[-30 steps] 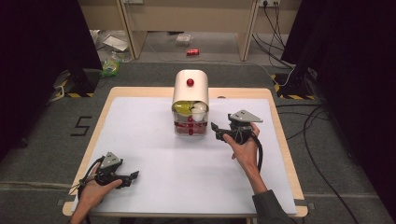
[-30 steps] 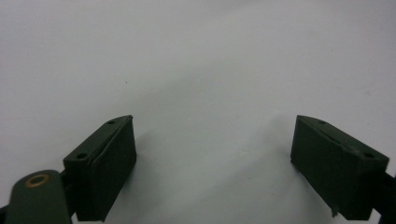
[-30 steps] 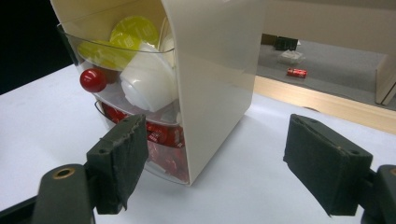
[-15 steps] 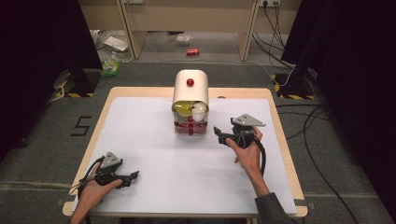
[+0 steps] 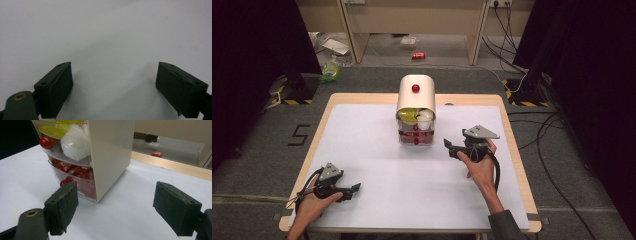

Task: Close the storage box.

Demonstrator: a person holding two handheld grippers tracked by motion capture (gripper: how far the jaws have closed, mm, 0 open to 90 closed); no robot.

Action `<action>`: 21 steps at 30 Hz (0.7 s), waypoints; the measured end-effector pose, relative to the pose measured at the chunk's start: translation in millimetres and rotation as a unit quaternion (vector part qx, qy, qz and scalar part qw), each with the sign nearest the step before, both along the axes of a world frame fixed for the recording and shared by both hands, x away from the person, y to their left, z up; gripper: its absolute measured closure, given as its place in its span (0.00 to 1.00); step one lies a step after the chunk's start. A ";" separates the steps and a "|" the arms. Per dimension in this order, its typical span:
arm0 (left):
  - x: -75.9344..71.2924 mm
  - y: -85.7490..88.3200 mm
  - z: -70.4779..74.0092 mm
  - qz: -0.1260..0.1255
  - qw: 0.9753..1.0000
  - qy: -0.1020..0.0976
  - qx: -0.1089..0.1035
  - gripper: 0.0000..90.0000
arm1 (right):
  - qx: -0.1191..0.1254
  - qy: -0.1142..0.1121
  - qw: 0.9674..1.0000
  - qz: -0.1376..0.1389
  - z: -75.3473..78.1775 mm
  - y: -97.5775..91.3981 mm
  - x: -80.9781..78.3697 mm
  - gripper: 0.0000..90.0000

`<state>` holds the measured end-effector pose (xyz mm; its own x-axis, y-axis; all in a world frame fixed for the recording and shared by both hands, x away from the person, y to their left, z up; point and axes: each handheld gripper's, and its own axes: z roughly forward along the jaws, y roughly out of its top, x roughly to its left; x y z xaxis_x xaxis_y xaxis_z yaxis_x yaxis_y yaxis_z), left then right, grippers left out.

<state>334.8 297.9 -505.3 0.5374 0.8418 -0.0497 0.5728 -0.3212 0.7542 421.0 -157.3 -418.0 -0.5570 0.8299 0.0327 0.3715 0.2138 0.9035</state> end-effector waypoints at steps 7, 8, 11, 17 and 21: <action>0.0 -0.1 0.0 0.000 1.000 0.000 0.001 0.15 | -0.002 0.001 1.000 -0.001 -0.4 -3.7 -4.7 0.22; 0.0 -0.1 0.0 0.000 1.000 0.000 0.001 0.15 | -0.003 0.003 1.000 -0.001 -0.3 -4.6 -5.6 0.22; 0.0 -0.1 0.0 0.000 1.000 0.000 0.001 0.15 | -0.003 0.004 1.000 -0.002 -0.6 -6.5 -7.5 0.22; 0.0 -0.1 0.0 0.000 1.000 0.000 0.000 0.15 | -0.005 0.008 1.000 -0.006 -3.0 -11.8 -11.6 0.18; 0.0 -0.2 0.0 0.000 1.000 0.000 0.001 0.15 | -0.008 0.009 1.000 -0.005 -4.8 -15.6 -14.9 0.18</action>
